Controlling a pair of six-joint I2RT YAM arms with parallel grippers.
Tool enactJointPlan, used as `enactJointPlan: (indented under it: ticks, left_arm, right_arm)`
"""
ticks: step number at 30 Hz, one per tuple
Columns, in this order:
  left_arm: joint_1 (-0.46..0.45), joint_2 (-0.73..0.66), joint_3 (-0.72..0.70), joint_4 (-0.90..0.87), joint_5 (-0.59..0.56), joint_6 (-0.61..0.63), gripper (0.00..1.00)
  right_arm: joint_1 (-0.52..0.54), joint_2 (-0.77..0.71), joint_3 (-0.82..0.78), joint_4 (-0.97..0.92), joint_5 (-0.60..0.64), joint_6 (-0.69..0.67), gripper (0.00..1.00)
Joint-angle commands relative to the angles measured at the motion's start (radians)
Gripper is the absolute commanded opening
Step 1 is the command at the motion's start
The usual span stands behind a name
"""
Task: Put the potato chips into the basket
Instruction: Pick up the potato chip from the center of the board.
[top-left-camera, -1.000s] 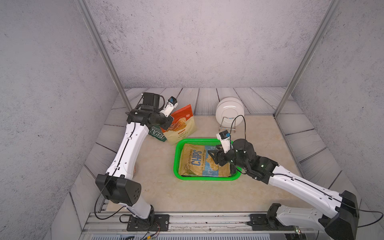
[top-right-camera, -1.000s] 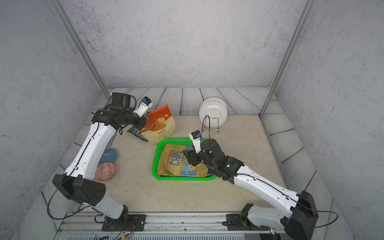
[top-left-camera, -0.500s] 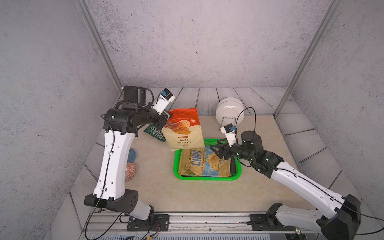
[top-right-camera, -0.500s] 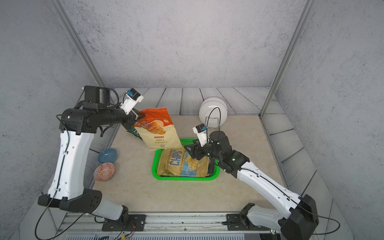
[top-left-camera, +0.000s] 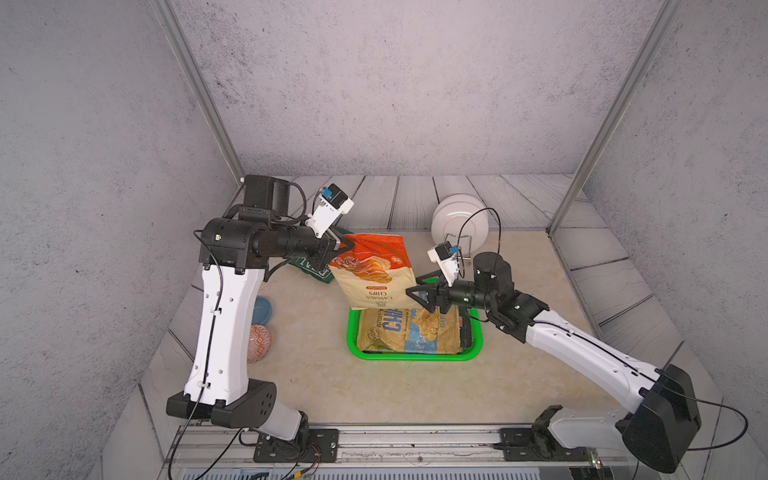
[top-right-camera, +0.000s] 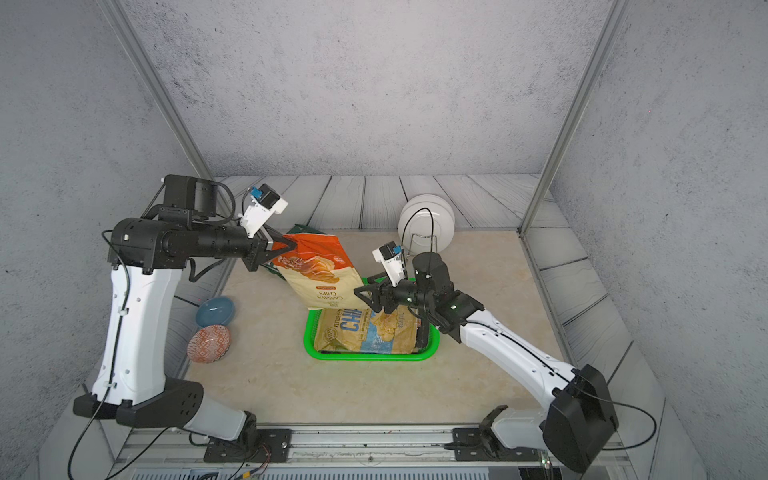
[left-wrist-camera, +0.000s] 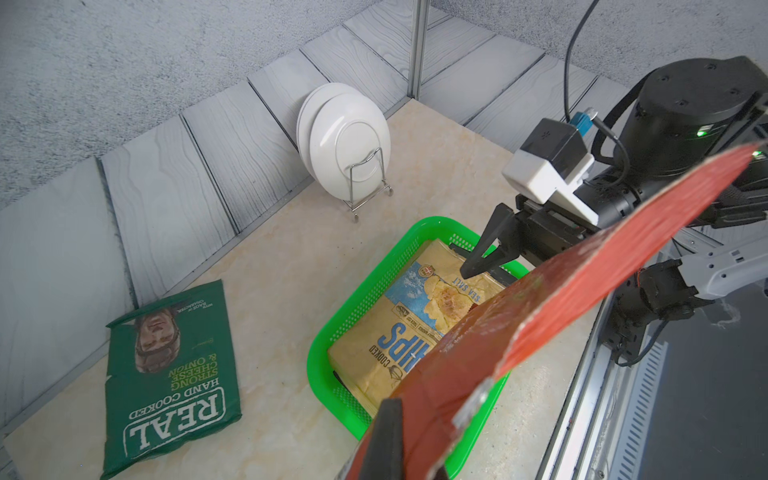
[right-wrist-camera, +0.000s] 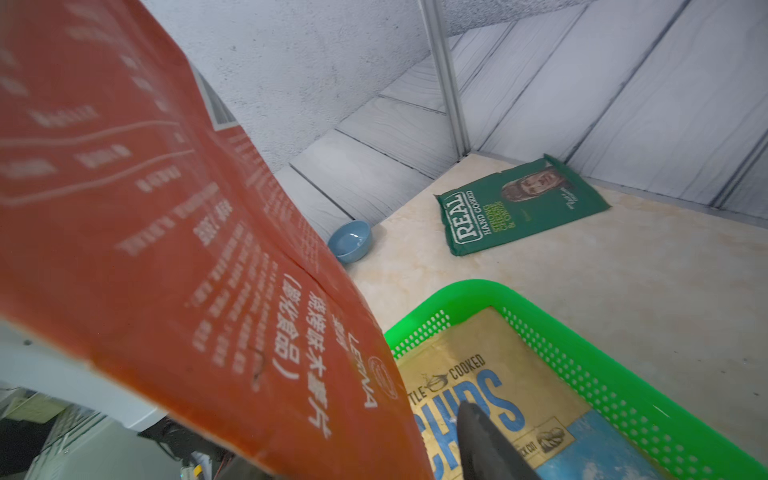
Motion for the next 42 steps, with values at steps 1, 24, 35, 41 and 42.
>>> enactJointPlan:
  ticks: [1,24,35,41,42]
  left_arm:
    - [-0.005,-0.028,0.019,-0.002,0.067,-0.017,0.00]
    - [-0.003,-0.181,-0.385,0.222,-0.107,-0.046,0.94]
    - [-0.005,-0.216,-0.489,0.211,0.020,0.042,0.99]
    - [-0.013,-0.213,-0.477,0.167,0.078,0.108,0.99]
    - [-0.019,-0.211,-0.478,0.150,0.100,0.129,0.99]
  right_arm:
    - [-0.003,0.017,0.002,0.115,-0.058,0.047,0.62]
    - [-0.002,-0.069,0.308,-0.693,0.216,-0.230,0.00]
    - [0.000,0.029,0.597,-1.212,0.343,-0.297,0.00]
    - [0.001,0.059,0.685,-1.350,0.392,-0.328,0.00]
    - [0.005,0.068,0.700,-1.369,0.399,-0.335,0.00]
